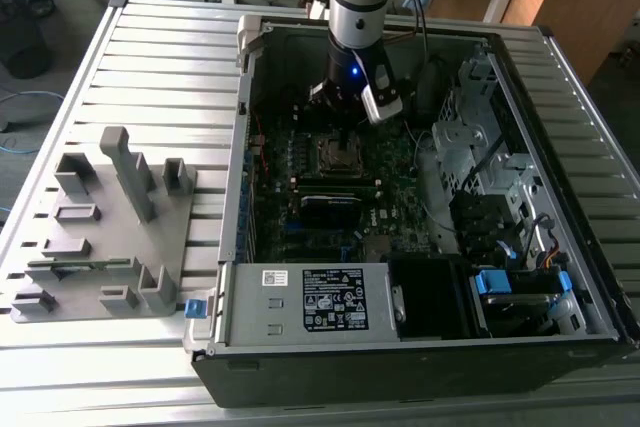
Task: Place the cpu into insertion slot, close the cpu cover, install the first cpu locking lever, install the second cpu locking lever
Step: 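Install the first cpu locking lever, then install the second cpu locking lever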
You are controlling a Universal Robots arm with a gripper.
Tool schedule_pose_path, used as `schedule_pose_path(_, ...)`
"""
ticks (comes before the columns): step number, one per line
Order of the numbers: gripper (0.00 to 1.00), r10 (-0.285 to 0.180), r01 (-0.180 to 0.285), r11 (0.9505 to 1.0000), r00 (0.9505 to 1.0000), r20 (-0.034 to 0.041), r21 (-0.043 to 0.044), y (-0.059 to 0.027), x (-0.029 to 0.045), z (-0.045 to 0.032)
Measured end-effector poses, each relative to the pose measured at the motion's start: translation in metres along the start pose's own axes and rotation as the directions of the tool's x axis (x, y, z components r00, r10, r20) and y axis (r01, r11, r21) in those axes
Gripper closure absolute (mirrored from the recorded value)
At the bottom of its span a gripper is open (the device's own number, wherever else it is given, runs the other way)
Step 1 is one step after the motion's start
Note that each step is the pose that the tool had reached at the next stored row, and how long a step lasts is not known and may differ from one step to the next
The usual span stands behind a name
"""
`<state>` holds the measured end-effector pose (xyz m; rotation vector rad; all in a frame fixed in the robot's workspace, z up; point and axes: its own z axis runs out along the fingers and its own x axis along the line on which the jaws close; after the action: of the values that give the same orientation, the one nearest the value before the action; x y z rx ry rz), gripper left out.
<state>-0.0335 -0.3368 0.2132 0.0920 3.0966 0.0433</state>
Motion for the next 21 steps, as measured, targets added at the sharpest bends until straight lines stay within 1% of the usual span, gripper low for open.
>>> schedule_pose_path(2,0.90,0.000,0.000,1.0000,1.0000,0.0035,-0.0002,-0.0021,0.0005,0.0004)
schedule_pose_path(7,0.90,0.000,0.000,1.0000,1.0000,0.0054,-0.0003,-0.0023,0.0015,0.0013)
schedule_pose_path(14,0.90,0.000,0.000,1.0000,1.0000,0.0057,-0.0006,-0.0023,0.0017,0.0008)
schedule_pose_path(16,0.90,0.000,0.000,1.0000,1.0000,0.0056,-0.0003,-0.0023,0.0016,-0.0015)
schedule_pose_path(21,0.90,0.000,0.000,1.0000,1.0000,0.0056,-0.0002,-0.0023,0.0016,-0.0027)
